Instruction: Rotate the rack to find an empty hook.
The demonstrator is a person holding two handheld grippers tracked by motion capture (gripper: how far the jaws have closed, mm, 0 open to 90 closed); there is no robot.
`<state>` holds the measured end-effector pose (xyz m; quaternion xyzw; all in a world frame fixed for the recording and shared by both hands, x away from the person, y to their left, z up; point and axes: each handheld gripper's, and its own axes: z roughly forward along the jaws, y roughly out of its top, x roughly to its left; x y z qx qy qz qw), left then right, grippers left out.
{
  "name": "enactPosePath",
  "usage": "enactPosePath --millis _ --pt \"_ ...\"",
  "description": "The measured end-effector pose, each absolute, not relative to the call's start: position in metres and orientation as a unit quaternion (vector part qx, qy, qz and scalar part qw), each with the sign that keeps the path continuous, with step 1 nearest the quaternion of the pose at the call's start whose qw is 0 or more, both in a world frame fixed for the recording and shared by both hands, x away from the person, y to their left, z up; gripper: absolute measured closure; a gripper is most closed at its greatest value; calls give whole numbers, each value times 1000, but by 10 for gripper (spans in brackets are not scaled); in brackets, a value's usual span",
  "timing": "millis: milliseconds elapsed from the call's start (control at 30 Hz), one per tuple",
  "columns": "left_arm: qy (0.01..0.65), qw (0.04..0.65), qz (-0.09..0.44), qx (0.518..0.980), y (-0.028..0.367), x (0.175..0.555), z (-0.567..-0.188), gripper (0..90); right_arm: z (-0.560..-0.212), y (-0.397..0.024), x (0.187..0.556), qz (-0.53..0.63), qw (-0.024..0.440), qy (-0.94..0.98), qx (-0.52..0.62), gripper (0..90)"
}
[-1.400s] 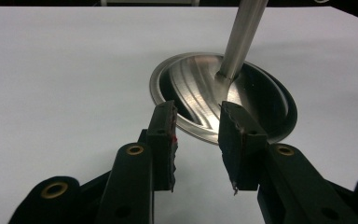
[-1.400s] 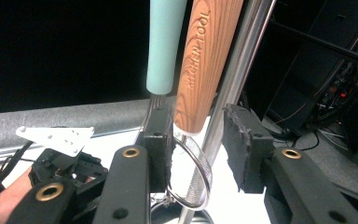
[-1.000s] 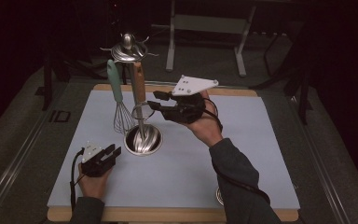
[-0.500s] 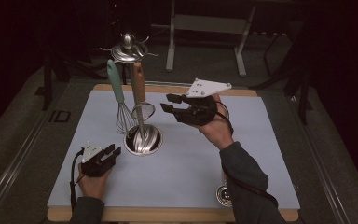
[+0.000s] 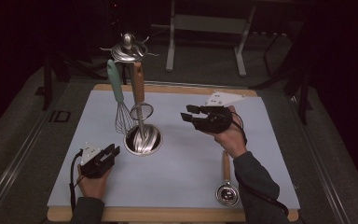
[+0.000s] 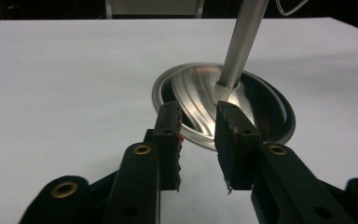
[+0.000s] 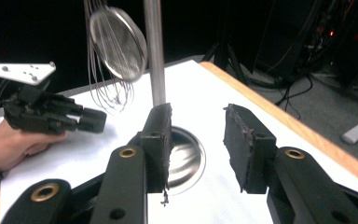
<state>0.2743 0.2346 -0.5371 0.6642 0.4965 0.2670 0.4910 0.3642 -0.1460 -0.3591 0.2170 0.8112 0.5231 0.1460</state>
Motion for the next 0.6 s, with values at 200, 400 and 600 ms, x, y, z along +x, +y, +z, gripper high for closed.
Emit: enactPosePath --millis 200,400,600 --pt "498 505 260 655 234 273 -534 763 -382 -164 363 496 145 822 238 601" --pt "488 528 271 640 236 267 -521 874 -409 -181 362 473 141 827 268 598" --pt "468 559 286 622 243 256 -494 900 -436 -202 356 462 134 825 297 598"
